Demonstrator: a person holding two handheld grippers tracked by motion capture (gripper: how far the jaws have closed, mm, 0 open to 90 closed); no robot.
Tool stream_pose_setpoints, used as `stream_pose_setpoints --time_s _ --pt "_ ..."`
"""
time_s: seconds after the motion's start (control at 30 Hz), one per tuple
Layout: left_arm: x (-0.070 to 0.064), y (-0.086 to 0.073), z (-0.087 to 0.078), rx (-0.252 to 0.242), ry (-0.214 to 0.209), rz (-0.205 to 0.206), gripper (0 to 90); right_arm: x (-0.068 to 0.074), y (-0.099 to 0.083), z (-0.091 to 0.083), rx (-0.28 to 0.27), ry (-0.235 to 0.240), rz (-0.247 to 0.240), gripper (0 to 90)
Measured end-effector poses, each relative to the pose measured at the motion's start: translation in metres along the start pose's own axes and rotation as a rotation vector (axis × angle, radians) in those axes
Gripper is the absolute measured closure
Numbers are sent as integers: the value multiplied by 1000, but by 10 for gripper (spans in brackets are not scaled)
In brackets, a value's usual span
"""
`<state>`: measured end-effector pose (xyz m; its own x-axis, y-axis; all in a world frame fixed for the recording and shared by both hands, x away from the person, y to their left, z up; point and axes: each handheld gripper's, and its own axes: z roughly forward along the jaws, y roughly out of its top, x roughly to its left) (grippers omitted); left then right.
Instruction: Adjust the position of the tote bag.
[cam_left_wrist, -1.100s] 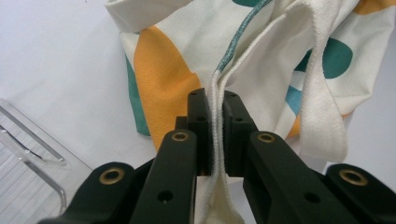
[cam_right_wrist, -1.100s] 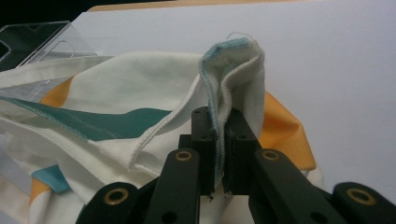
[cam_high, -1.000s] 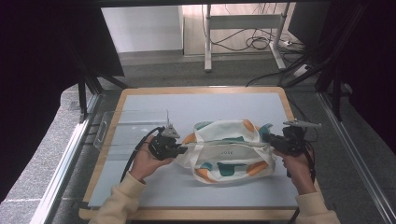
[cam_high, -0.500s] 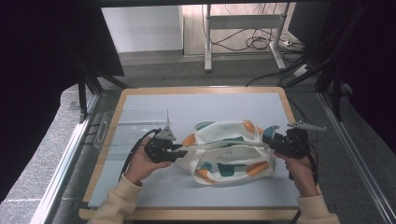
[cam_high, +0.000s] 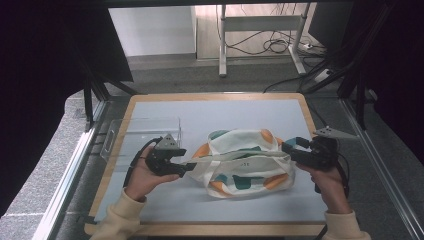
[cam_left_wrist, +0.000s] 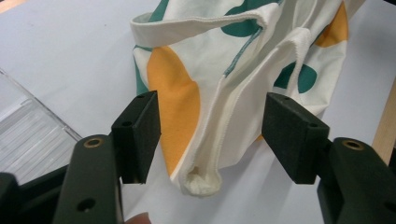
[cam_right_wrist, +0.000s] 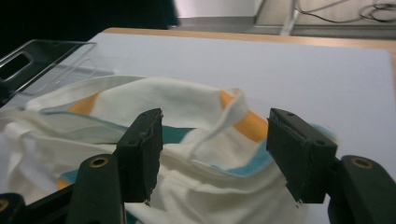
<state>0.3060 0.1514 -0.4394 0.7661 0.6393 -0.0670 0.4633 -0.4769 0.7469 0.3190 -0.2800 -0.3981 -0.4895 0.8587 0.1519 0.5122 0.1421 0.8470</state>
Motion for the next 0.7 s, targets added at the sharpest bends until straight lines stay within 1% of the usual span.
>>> stream_pose_setpoints --time_s 0.17,0.27,0.4,0.47,0.5,0.53,0.7 --pt "-1 -1 -1 -1 3 -9 354 16 -3 6 17 76 -50 359" --pt "-1 -2 -4 0 3 -7 349 26 -4 11 28 110 -83 353" --pt "2 -2 -4 6 13 -7 347 36 -4 18 46 141 -116 343" --pt "3 -2 -4 6 11 -6 346 41 -5 21 55 156 -130 341" --pt "3 -2 -4 6 11 -6 346 41 -5 21 55 156 -130 341" --pt "2 -2 -4 4 11 -7 346 45 -6 25 62 166 -146 338" --pt "0 -1 -8 -16 20 12 348 57 -7 32 71 193 -184 336"
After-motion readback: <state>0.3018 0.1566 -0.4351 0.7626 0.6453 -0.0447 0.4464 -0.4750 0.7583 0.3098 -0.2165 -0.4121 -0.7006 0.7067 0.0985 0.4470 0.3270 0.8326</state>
